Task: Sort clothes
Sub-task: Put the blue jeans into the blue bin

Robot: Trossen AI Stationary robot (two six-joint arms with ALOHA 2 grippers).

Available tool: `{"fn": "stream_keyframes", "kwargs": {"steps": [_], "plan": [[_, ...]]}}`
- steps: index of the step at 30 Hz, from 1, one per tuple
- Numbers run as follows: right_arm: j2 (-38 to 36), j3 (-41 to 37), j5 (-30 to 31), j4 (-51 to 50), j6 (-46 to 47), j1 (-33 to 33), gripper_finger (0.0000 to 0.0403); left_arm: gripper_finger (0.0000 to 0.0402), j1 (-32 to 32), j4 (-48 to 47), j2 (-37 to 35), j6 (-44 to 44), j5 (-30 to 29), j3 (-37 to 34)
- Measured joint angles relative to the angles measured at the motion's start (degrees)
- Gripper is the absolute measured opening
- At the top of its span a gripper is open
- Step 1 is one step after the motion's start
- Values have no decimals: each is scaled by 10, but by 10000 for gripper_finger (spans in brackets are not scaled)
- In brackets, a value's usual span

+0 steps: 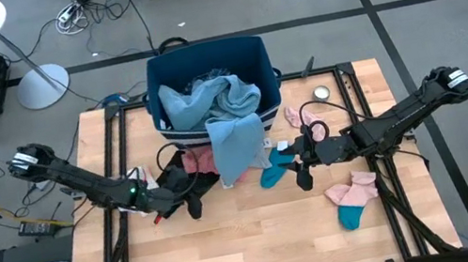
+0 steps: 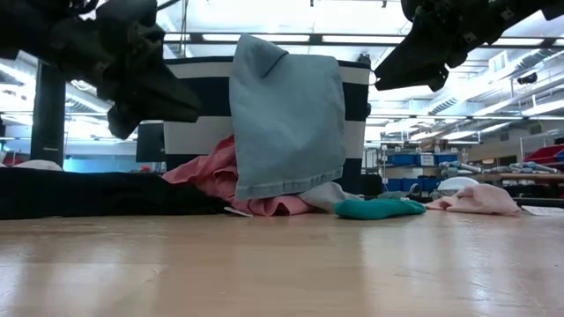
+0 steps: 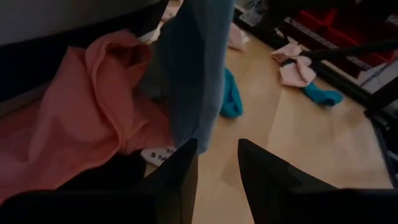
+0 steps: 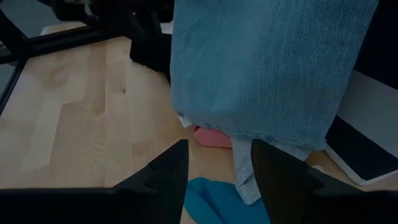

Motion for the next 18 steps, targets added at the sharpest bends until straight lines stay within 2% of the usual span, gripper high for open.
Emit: {"fn": "stream_keyframes", "kwargs": {"steps": [9, 18], "plan": [[0, 0, 0, 0, 0, 0, 175, 119, 5, 29, 37, 2, 12, 7], [0, 0, 0, 0, 0, 0, 175, 119, 46, 92, 99, 34, 50, 29]]}}
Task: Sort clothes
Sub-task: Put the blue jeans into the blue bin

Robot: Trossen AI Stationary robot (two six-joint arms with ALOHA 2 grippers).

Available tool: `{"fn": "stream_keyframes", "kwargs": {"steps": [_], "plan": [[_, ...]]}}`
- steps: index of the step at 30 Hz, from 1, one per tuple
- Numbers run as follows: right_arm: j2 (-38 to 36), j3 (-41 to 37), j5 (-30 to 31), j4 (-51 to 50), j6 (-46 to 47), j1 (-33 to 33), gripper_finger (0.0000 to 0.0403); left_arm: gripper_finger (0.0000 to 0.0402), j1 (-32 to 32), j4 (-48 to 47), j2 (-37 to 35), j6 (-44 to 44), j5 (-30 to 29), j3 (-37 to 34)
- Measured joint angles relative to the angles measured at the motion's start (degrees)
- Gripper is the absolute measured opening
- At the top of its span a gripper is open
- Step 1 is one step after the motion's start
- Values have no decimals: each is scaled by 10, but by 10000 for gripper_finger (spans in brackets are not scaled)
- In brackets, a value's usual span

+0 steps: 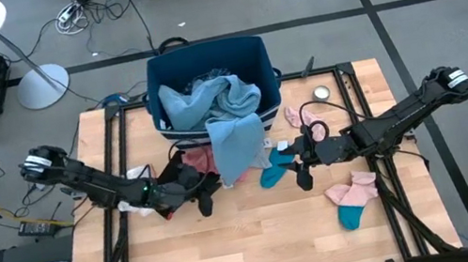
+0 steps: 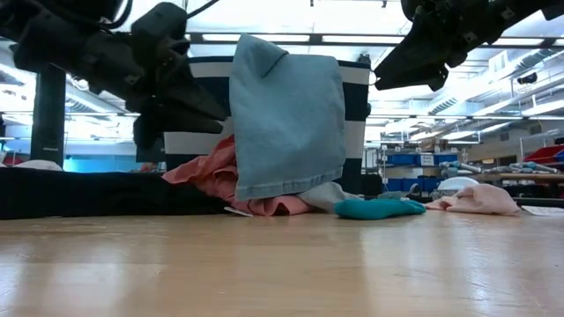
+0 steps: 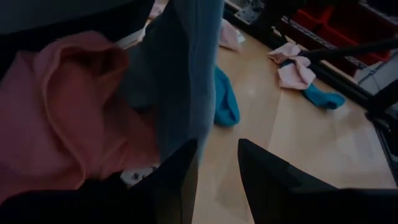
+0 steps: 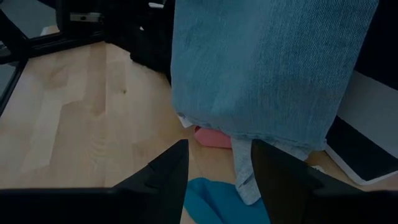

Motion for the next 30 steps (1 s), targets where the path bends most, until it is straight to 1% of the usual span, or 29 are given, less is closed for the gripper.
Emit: {"fn": "stream_keyframes", "kwargs": {"steps": [4, 10, 13, 16, 20, 21, 24, 28, 30], "plan": [[0, 0, 0, 0, 0, 0, 175, 119, 18, 5, 18, 10, 4, 13], [0, 0, 0, 1, -2, 0, 175, 119, 49, 9, 40, 22, 38, 32], [0, 0, 0, 2, -2, 0, 175, 116, 63, 7, 51, 31, 44, 44], [0, 0, 0, 3, -2, -1, 175, 90, 76, 8, 59, 60, 67, 64], [0, 0, 0, 2, -2, -1, 175, 20, 87, 5, 66, 106, 81, 94], [0, 0, 0, 3, -2, -1, 175, 12, 89, 4, 66, 117, 81, 101], [0, 0, 0, 3, -2, -1, 175, 8, 97, 6, 66, 147, 85, 126], [0, 0, 0, 3, -2, -1, 175, 4, 117, -2, 66, 194, 136, 179], [0, 0, 0, 3, -2, -1, 175, 3, 130, -30, 66, 215, 152, 214]]}}
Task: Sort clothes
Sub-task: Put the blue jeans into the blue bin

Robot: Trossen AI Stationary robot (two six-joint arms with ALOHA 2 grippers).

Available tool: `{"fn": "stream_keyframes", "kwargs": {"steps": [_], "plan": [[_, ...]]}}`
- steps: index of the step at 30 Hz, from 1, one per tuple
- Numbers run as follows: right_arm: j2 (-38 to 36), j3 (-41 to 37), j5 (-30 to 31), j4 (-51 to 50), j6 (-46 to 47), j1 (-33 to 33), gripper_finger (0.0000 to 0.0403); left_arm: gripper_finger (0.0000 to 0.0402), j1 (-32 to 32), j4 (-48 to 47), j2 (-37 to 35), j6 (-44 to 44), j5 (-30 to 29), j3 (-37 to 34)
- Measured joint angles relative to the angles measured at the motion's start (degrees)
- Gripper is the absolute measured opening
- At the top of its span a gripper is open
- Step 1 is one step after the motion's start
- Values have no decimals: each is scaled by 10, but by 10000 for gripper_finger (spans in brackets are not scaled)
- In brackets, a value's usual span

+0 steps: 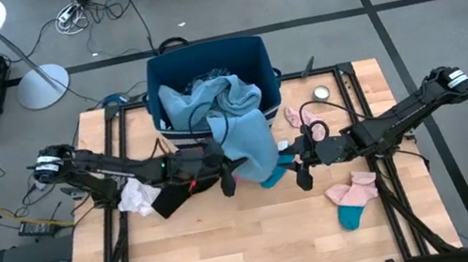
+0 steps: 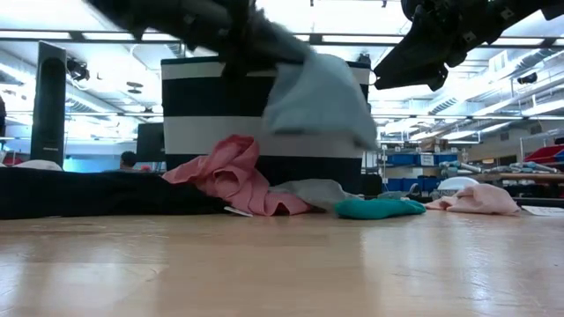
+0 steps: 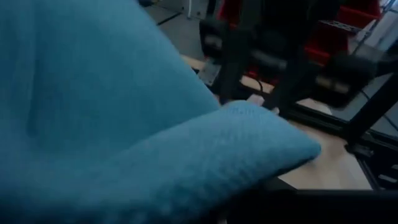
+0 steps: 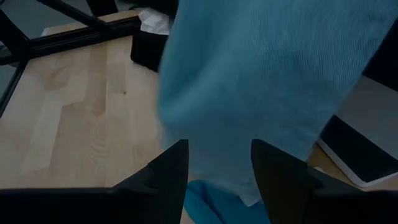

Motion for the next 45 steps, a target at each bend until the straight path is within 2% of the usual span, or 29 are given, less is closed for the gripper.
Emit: {"fn": "stream_keyframes", "kwargs": {"steps": [4, 10, 16, 22, 28, 33, 40, 45], "plan": [[0, 0, 0, 0, 0, 0, 175, 2, 24, -100, 0, 55, 23, 94], [0, 0, 0, -3, -3, 0, 175, 1, 57, -266, 0, 146, 16, 247], [0, 0, 0, -3, -4, 0, 175, 1, 110, -345, -1, 196, -5, 367], [0, 0, 0, -3, -4, 0, 175, 0, 178, -404, -1, 208, -5, 434], [0, 0, 0, -3, -4, 0, 175, 1, 250, -492, -1, 205, -3, 442], [0, 0, 0, -3, -9, 0, 175, 1, 292, -535, 16, 177, 47, 407], [0, 0, 0, -3, -9, -1, 175, 1, 317, -486, 59, 171, 56, 327], [0, 0, 0, -3, -9, 0, 175, 11, 323, -467, 103, 153, 55, 297]]}}
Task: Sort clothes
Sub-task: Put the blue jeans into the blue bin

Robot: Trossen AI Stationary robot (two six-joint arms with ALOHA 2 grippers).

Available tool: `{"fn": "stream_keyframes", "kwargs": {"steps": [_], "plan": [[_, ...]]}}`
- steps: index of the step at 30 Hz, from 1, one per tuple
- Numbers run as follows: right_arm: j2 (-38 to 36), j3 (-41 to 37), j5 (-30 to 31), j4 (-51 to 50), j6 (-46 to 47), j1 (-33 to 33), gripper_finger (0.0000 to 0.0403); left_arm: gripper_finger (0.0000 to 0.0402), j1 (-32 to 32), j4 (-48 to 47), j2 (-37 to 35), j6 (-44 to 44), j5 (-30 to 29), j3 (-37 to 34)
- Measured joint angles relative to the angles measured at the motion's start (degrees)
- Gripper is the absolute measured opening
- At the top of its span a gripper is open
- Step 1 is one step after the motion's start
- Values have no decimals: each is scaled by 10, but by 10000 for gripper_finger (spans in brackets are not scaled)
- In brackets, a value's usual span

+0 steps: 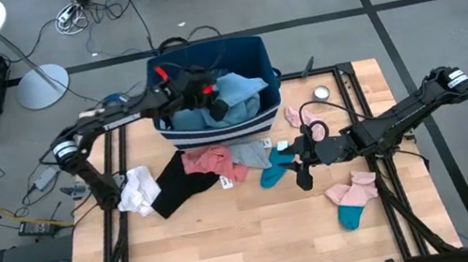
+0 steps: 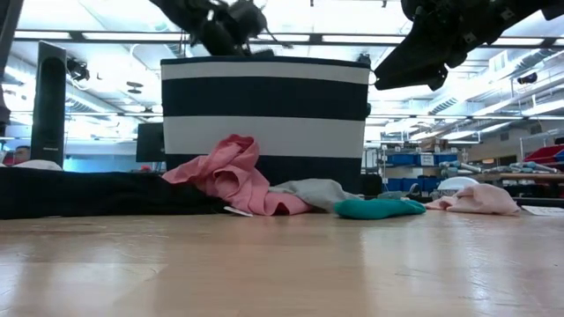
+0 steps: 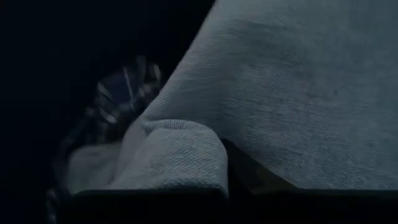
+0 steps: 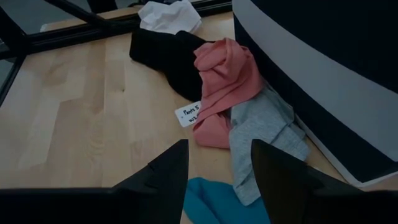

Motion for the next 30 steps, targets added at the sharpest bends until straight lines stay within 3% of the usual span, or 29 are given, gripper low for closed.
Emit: {"fn": "stream_keyframes", "kwargs": {"steps": [9, 17, 23, 30], "plan": [[0, 0, 0, -1, 0, 0, 175, 28, 5, 9, 67, -44, 2, -5], [0, 0, 0, -2, 3, 0, 175, 81, 6, -4, 64, -54, 35, 0], [0, 0, 0, -2, 4, 0, 175, 114, 3, -100, 64, -54, 44, 65], [0, 0, 0, -4, 4, 0, 175, 117, -4, -227, 64, -59, 50, 153]]}}
